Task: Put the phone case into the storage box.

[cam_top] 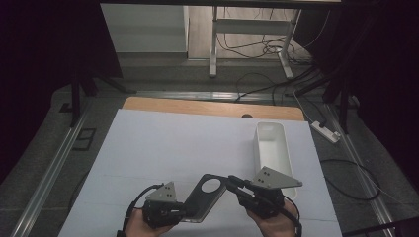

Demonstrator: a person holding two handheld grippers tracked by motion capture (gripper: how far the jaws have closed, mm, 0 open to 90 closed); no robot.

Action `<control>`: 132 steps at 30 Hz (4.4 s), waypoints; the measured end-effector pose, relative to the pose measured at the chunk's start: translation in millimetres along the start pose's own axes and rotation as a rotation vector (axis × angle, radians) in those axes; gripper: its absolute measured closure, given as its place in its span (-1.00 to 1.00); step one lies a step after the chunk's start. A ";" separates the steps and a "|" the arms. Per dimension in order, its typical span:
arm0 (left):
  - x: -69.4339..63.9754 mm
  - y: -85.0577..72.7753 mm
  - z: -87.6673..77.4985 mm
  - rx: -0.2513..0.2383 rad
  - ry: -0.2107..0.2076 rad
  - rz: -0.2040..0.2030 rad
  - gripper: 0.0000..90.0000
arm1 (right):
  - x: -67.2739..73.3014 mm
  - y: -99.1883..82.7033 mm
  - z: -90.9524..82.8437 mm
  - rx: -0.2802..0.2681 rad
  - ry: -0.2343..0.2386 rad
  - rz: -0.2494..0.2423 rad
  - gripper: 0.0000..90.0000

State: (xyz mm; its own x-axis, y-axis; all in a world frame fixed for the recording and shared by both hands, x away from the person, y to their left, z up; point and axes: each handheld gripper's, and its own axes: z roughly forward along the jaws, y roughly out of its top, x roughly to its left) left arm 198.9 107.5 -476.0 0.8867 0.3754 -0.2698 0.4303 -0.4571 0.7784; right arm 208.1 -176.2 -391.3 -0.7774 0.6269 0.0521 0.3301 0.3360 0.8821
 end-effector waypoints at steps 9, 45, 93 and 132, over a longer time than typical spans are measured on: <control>-0.3 -0.2 5.0 0.016 -0.020 0.014 0.82 | 2.0 1.9 -1.9 -0.004 -0.013 0.008 0.74; -0.4 -10.3 -26.0 -0.120 0.129 0.036 -0.89 | -10.6 8.6 -10.0 -0.002 -0.082 0.028 0.75; 1.5 -88.0 -94.6 -0.110 0.441 -0.055 -1.00 | -89.6 46.6 -33.1 -0.056 -0.235 0.050 0.75; -2.7 -105.8 -108.8 -0.082 0.497 -0.098 -1.00 | -161.5 69.2 -47.8 -0.062 -0.383 0.033 0.75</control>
State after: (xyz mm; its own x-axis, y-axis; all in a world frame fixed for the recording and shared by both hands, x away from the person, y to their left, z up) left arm 132.6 242.6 -495.9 0.6471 0.7602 -0.0571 0.4749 -0.3434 0.8103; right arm 330.9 -287.8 -316.4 -0.5068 0.8576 -0.0875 0.3095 0.2757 0.9100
